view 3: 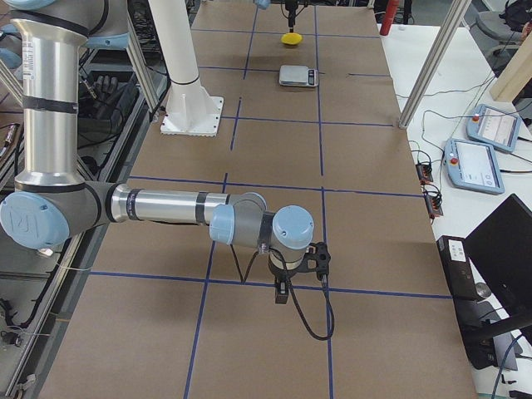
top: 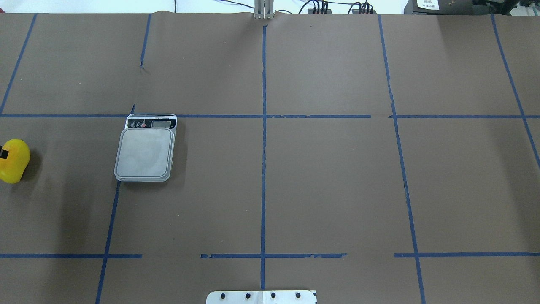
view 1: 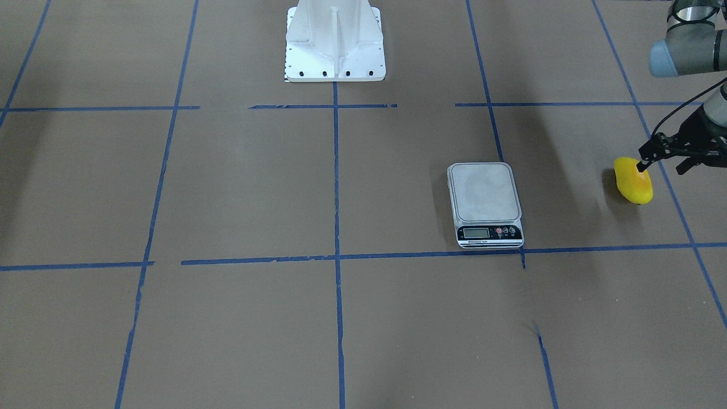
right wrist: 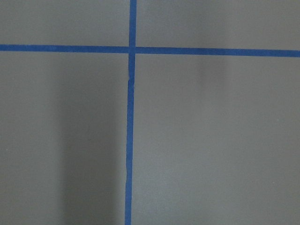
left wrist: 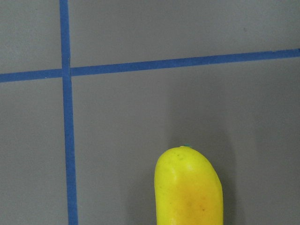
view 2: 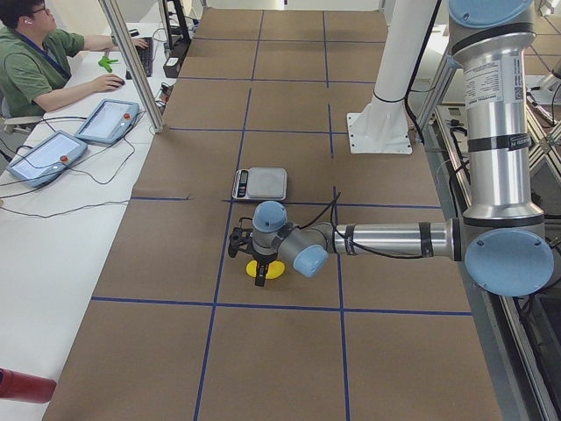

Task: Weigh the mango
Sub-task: 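Close the left gripper on the yellow mango and lift it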

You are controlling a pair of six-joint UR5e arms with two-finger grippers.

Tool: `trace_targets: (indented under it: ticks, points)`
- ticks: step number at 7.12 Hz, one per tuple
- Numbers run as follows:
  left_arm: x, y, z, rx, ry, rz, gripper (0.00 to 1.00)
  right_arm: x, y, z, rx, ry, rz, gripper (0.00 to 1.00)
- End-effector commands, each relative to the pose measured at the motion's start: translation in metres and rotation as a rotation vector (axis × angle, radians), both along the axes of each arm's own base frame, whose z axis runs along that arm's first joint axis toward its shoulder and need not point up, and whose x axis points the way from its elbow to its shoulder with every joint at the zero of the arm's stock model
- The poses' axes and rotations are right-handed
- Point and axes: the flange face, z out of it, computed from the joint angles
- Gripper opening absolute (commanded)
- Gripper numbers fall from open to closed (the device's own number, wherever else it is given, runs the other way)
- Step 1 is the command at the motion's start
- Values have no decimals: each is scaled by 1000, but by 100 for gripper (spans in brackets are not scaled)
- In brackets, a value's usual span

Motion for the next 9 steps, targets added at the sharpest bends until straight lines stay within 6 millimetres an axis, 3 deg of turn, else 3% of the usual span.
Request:
trace_targets:
  ticks: [1, 3, 4, 5, 6, 7, 8, 9]
  points:
    - [25, -7, 9, -8, -2, 34, 100, 0, 0, 0, -1, 0, 0, 100]
    - [48, -15, 11, -11, -1, 67, 100, 0, 0, 0, -1, 0, 0, 100]
    - [48, -15, 11, -13, -1, 66, 69, 0, 0, 0, 1, 0, 0, 100]
    - [48, -15, 11, -6, -2, 73, 14, 0, 0, 0, -1, 0, 0, 100]
    - [46, -16, 2, 5, 6, 72, 0, 0, 0, 0, 1, 0, 0, 100]
    - [38, -3, -23, 37, 34, 108, 0, 0, 0, 0, 1, 0, 0, 100]
    - [28, -3, -48, -28, 51, 116, 0, 0, 0, 0, 1, 0, 0, 100]
    - [18, -10, -87, -61, 25, 111, 0, 0, 0, 0, 2, 0, 0, 100]
